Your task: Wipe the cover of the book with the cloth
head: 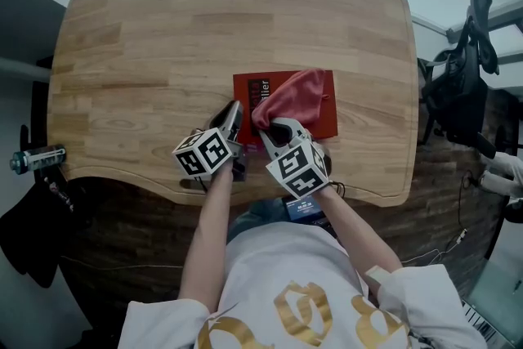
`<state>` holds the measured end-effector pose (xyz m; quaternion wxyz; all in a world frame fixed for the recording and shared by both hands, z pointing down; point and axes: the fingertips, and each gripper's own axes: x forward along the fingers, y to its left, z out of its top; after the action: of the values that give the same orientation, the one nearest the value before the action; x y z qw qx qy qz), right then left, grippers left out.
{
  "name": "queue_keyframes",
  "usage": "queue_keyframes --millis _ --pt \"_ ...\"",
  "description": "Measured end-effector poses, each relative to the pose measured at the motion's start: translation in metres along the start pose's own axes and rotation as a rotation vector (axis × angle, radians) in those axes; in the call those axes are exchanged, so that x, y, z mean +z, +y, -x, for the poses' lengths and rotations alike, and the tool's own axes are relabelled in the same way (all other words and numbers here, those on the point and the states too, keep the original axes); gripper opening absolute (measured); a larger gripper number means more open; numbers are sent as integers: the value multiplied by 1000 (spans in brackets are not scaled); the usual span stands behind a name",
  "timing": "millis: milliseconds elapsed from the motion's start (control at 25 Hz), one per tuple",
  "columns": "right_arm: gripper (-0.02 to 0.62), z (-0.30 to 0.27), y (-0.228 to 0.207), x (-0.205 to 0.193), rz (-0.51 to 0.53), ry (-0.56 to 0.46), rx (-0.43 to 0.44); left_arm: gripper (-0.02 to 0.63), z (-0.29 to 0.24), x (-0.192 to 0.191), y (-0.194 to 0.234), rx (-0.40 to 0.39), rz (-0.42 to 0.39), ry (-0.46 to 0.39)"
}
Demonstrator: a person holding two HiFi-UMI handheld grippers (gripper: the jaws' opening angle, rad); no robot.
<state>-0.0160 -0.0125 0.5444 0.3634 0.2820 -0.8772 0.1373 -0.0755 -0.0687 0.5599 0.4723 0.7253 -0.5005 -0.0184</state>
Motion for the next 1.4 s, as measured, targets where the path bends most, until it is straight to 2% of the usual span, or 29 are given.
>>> queue_keyframes --millis 240,480,760,840,960,1080,1240,1400 --pt "55 -10 6 8 40 -3 88 54 0 -1 -1 -4 4 -2" --pt "55 -15 10 14 9 -20 183 54 1 0 0 -1 3 -2" --pt "55 -15 14 19 21 -21 265 54 0 0 -1 -2 15 -13" --pt "55 -15 15 18 37 -21 269 54 1 1 0 7 -13 -8" --pt "55 -11 17 20 69 -17 278 54 3 4 -1 41 -99 -4" --pt "55 -4 15 25 75 -46 262 55 5 6 -1 73 -161 2" --pt "55 9 14 36 81 -115 199 55 18 16 -3 104 -220 -10" --pt "55 29 3 51 46 -194 84 57 29 28 -13 122 -279 -31"
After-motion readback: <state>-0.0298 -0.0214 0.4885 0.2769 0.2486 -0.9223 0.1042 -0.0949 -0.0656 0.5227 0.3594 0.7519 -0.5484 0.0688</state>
